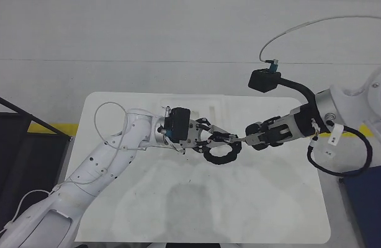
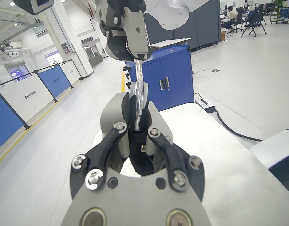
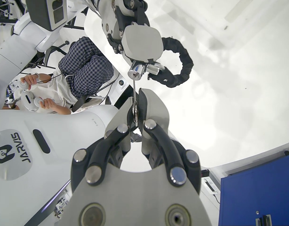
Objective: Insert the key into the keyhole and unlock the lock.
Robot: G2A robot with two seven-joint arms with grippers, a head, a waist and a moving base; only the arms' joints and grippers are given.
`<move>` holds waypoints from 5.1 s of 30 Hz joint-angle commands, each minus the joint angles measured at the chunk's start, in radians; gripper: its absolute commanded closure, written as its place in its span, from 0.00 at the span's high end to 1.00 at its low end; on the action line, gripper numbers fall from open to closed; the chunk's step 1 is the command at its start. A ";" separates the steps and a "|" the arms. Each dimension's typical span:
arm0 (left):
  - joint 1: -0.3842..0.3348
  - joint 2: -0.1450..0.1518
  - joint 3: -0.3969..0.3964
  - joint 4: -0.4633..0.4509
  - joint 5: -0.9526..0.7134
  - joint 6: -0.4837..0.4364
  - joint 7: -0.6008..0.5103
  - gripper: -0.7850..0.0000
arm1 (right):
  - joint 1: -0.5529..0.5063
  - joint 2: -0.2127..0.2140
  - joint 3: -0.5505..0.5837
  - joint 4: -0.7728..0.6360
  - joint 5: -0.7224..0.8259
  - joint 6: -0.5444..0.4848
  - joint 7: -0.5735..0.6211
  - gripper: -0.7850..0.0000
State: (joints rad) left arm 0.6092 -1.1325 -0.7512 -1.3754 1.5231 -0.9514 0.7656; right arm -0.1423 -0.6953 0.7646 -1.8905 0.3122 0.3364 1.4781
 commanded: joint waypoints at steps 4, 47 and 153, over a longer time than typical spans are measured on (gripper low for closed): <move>0.003 0.000 -0.003 -0.008 0.043 0.023 0.019 0.00 | 0.000 -0.003 -0.020 0.019 0.024 0.009 -0.003 0.00; -0.002 -0.007 -0.011 -0.041 0.090 -0.021 -0.036 0.00 | 0.145 -0.010 -0.232 0.048 0.063 0.052 -0.046 0.00; 0.076 0.033 0.002 0.008 -0.816 -0.061 -0.595 0.00 | -0.063 0.053 -0.004 -0.088 -0.097 -0.605 -0.271 1.00</move>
State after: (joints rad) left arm 0.6848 -1.0985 -0.7482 -1.3675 0.7063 -1.0123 0.1708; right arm -0.2069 -0.6394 0.7634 -1.9792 0.2157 -0.2675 1.2096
